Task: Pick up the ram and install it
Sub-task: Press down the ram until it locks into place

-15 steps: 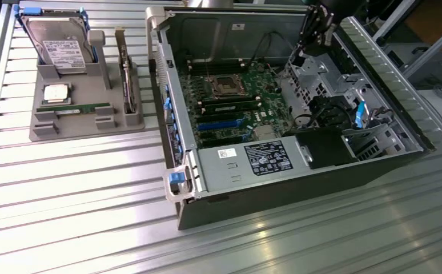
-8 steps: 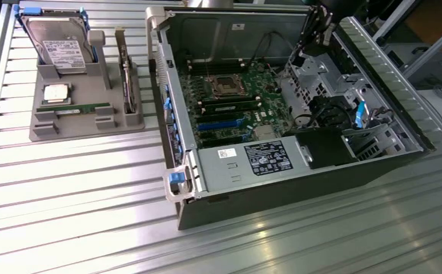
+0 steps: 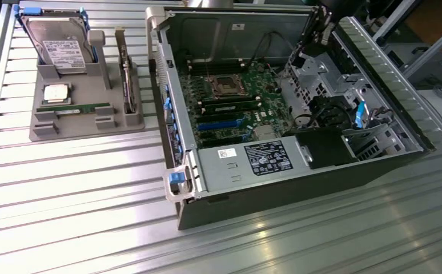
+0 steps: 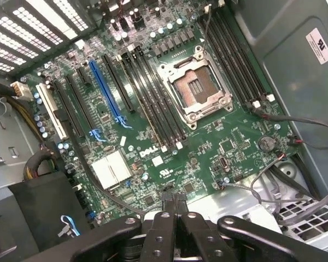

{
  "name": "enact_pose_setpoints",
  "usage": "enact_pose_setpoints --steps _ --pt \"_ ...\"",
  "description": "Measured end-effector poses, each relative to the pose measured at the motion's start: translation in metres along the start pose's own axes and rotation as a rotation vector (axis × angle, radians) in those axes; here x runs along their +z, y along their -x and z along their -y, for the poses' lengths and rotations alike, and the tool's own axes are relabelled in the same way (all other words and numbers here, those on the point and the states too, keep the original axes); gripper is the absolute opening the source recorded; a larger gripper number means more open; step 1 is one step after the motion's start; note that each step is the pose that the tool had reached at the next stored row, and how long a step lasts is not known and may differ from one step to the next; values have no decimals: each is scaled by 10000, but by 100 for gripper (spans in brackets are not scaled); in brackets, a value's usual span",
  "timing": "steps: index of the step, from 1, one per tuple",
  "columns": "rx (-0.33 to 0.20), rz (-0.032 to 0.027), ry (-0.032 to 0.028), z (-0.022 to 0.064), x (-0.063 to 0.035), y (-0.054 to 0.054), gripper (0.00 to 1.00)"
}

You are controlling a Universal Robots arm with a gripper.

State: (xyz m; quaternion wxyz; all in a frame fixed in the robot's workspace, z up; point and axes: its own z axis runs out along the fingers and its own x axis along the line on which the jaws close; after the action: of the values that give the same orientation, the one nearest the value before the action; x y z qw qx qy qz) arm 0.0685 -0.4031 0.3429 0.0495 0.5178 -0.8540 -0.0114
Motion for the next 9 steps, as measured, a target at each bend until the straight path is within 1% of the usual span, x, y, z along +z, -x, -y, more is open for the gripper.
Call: enact_pose_setpoints --steps 3,9 --pt "185 -14 -1 0 0 0 11" --pt "1004 -10 32 0 1 0 11"
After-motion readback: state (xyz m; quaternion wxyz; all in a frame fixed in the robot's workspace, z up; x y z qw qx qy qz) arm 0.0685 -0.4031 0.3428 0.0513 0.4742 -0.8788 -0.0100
